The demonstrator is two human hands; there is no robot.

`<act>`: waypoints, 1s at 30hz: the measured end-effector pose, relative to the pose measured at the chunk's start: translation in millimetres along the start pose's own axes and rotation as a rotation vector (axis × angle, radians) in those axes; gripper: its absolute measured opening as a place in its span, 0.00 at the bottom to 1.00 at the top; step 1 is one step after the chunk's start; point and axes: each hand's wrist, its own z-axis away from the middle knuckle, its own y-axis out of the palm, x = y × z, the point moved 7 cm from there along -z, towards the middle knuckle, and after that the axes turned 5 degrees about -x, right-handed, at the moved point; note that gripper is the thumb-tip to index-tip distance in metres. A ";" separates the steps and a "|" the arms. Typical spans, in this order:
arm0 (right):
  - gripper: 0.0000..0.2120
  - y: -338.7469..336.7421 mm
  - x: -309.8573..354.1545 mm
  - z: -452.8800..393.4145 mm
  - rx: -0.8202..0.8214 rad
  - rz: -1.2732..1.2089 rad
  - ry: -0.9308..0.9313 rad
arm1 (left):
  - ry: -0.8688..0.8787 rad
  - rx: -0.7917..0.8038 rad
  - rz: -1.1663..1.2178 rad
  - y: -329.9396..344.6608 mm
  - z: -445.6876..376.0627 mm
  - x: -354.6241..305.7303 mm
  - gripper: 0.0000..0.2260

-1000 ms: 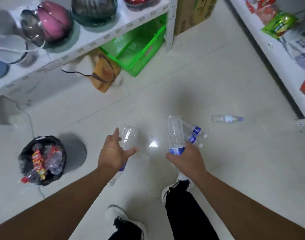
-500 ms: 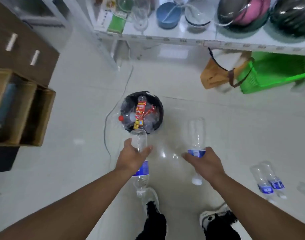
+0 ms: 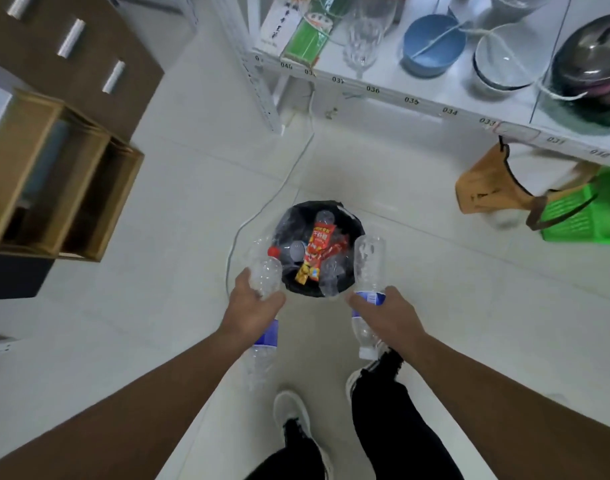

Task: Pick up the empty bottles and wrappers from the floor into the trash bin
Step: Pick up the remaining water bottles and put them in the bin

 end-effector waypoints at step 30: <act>0.38 90.5 69.5 -166.2 -0.185 0.489 -0.145 | 0.491 -0.014 -0.722 100.8 -204.2 -72.7 0.34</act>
